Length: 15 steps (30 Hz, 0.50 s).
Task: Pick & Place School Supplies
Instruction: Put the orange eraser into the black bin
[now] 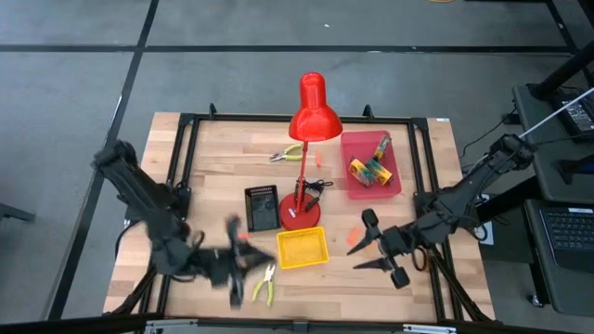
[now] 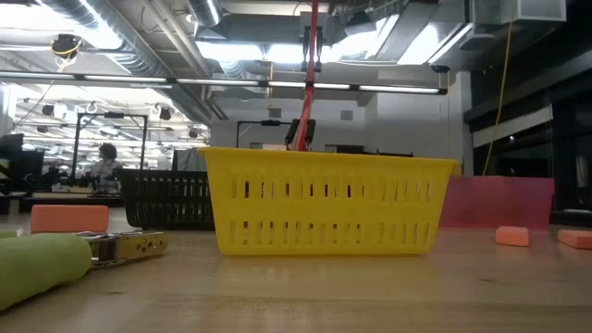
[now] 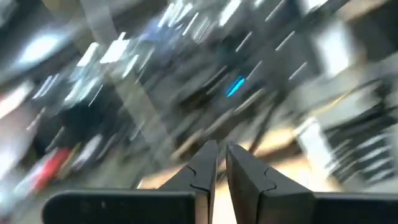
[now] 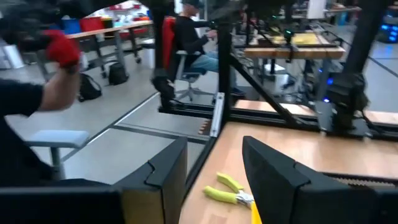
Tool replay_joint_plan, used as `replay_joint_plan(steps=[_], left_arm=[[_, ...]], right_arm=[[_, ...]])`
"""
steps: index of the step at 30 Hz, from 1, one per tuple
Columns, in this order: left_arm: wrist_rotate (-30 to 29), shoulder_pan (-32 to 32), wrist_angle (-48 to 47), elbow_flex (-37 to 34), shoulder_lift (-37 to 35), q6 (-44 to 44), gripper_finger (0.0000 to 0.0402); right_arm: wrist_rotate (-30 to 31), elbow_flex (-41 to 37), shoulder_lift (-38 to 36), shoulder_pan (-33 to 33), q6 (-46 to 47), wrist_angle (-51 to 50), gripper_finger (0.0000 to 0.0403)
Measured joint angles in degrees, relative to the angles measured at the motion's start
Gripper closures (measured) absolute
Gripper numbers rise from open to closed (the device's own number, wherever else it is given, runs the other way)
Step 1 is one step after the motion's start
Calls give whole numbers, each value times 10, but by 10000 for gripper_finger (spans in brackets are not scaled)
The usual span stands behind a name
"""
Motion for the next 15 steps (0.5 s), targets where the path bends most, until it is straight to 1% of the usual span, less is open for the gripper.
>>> replay_joint_plan(steps=[1,2,3,6,8,10,11,13,15], left_arm=[[-49,4,-106,17,-22,-71,370],[-72,13,-224,31,-43,-162,367],[-69,23,-337,44,-57,-265,364],[17,40,-613,46,-79,-577,352],[78,39,-740,27,-76,-738,342],[129,30,-812,-4,-63,-846,331],[148,25,-826,-21,-55,-880,325],[181,7,-825,-52,-37,-925,314],[196,-13,-825,-80,-16,-966,302]], right_arm=[[0,0,-1,7,-2,1,243],[0,0,-1,13,-4,2,243],[3,0,-2,19,-6,-2,243],[38,0,-7,48,-10,-15,243],[72,0,-11,73,-21,-28,243],[111,0,-11,97,-29,-29,243],[131,0,-11,109,-31,-29,243],[168,0,-11,131,-32,-29,243],[200,0,-11,150,-32,-29,243]])
